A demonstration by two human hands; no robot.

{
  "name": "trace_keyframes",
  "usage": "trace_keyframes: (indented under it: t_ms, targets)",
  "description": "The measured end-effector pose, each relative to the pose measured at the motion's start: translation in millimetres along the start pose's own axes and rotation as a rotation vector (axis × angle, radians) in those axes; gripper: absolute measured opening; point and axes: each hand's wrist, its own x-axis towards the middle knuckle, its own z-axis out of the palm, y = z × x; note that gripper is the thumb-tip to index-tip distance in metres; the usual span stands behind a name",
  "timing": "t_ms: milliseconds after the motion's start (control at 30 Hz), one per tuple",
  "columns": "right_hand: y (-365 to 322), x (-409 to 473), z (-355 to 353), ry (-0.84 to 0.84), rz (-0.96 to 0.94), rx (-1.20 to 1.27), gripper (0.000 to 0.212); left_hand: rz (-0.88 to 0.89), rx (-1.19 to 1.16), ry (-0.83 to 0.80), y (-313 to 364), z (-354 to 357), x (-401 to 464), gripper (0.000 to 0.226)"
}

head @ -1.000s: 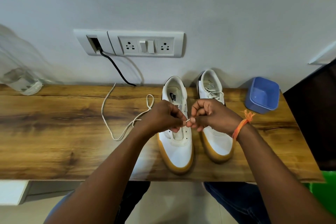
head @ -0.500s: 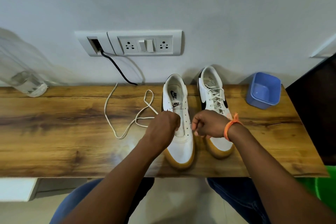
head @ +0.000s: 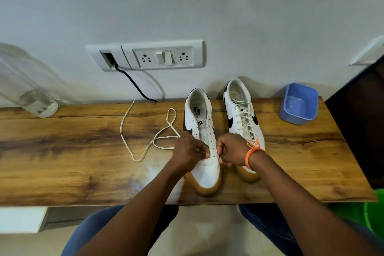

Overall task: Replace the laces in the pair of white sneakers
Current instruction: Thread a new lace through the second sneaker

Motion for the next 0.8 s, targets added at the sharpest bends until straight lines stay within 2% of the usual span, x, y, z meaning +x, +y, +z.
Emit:
trace_keyframes:
  t_ms: [167, 200, 267, 333, 367, 467, 600, 667, 800]
  targets:
    - [1.6, -0.1, 0.8, 0.011, -0.004, 0.009, 0.025, 0.139, 0.217, -0.009, 0.2, -0.9, 4.8, 0.019]
    - [1.3, 0.5, 1.1, 0.014, 0.002, 0.017, 0.025, 0.129, 0.178, -0.018, -1.3, -1.5, 6.8, 0.018]
    - [2.1, 0.8, 2.7, 0.017, 0.013, 0.033, 0.025, 0.023, -0.044, -0.111, -3.5, -4.2, 7.3, 0.014]
    - [2.6, 1.0, 4.6, 0.022, 0.018, 0.042, 0.023, -0.059, -0.157, -0.185, -9.9, -5.4, 10.0, 0.023]
    - [2.7, 1.0, 5.4, 0.022, 0.019, 0.043, 0.023, -0.073, -0.147, -0.205, -11.6, -4.4, 12.4, 0.029]
    - [2.2, 1.3, 6.5, -0.009, 0.028, 0.048, 0.024, -0.104, -0.076, -0.282, -8.6, -7.0, 16.5, 0.024]
    - [4.3, 2.0, 8.4, -0.046, 0.036, 0.079, 0.021, -0.079, -0.021, -0.372, -6.6, -15.8, 19.3, 0.030]
    - [5.2, 2.5, 9.6, -0.039, 0.037, 0.092, 0.021, -0.060, 0.015, -0.367, -3.8, -16.7, 16.7, 0.025]
    - [6.6, 4.4, 10.3, -0.022, 0.047, 0.115, 0.021, 0.000, 0.153, -0.237, 0.2, -10.8, 12.5, 0.015]
